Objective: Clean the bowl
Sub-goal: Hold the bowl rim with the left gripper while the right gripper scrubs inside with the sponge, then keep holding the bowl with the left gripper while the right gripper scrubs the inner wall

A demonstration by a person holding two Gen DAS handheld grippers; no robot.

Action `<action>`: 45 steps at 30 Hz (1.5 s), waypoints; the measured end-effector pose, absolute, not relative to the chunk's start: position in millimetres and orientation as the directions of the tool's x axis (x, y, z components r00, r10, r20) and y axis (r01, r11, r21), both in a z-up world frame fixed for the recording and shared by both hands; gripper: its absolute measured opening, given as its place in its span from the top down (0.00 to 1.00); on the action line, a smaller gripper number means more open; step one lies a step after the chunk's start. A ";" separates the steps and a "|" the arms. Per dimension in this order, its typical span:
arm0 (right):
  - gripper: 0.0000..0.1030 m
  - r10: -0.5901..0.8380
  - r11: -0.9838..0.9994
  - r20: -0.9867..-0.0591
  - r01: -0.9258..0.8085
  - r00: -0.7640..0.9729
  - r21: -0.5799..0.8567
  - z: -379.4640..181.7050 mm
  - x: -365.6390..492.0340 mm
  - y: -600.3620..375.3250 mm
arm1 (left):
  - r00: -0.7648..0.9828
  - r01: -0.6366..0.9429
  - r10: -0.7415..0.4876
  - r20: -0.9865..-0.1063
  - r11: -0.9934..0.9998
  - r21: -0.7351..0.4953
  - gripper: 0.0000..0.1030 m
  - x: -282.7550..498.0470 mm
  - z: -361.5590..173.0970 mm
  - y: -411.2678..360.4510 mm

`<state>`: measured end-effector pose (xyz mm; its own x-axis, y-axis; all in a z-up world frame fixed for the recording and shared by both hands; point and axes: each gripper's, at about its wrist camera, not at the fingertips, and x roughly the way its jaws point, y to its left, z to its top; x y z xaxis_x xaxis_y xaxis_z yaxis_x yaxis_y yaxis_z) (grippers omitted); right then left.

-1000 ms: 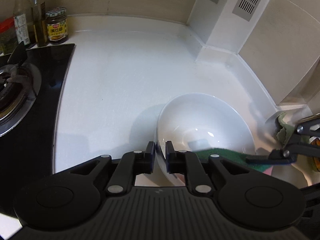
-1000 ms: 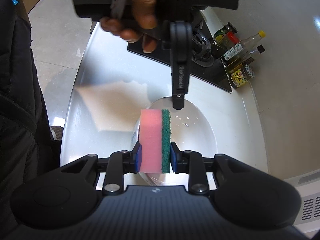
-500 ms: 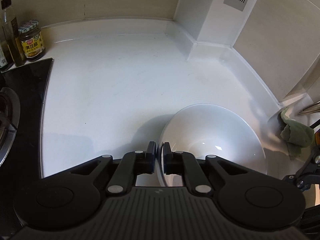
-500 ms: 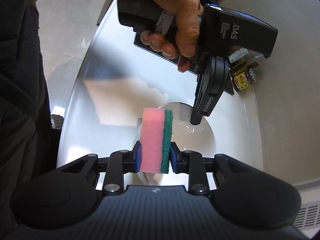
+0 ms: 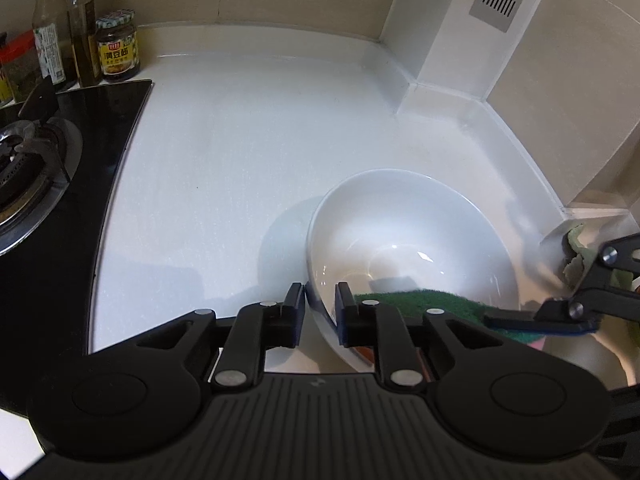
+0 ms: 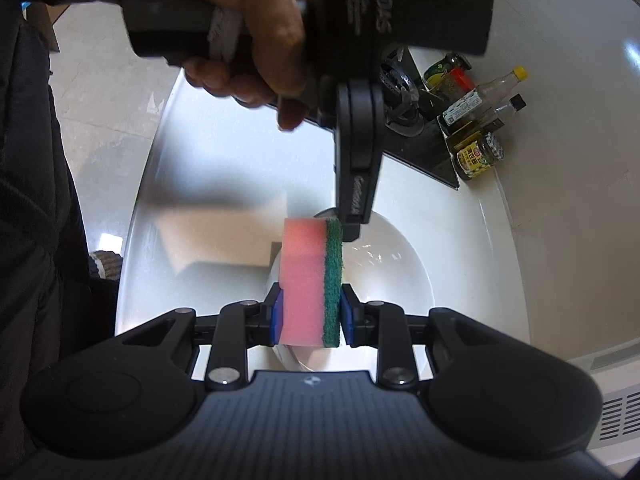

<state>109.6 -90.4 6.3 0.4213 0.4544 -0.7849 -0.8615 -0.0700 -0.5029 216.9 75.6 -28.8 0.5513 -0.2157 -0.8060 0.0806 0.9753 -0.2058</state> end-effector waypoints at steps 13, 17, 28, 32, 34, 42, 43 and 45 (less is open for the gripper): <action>0.76 0.455 -0.090 -0.777 -0.845 0.435 -0.526 0.5 107.3 -95.1 | 0.565 0.089 -0.222 -0.795 0.974 -0.209 0.87 225.5 -22.3 69.2; 0.76 0.455 -0.091 -0.780 -0.849 0.429 -0.520 1.7 107.9 -89.9 | 0.582 0.066 -0.211 -0.785 0.975 -0.213 0.84 200.3 -21.4 62.8; 0.76 0.447 -0.115 -0.776 -0.833 0.444 -0.542 -1.1 101.2 -86.1 | 0.541 0.135 -0.187 -0.820 0.982 -0.134 0.90 230.5 -24.8 53.5; 0.76 0.434 -0.132 -0.771 -0.813 0.466 -0.567 -4.9 99.9 -86.0 | 0.522 0.182 -0.197 -0.830 0.976 -0.118 0.93 252.7 -24.4 49.3; 0.76 0.431 -0.121 -0.773 -0.819 0.466 -0.561 -3.7 101.4 -86.9 | 0.527 0.173 -0.196 -0.827 0.977 -0.122 0.93 256.9 -23.2 47.8; 0.76 0.432 -0.121 -0.768 -0.813 0.473 -0.569 -6.5 94.4 -84.6 | 0.580 0.078 -0.175 -0.795 0.984 -0.160 0.86 211.9 -19.9 54.8; 0.76 0.432 -0.128 -0.766 -0.809 0.476 -0.574 -7.3 93.7 -83.2 | 0.585 0.072 -0.171 -0.793 0.985 -0.160 0.85 208.2 -20.8 54.2; 0.76 0.431 -0.135 -0.765 -0.804 0.478 -0.579 -7.8 91.9 -80.5 | 0.592 0.063 -0.170 -0.788 0.984 -0.165 0.84 206.2 -22.3 55.0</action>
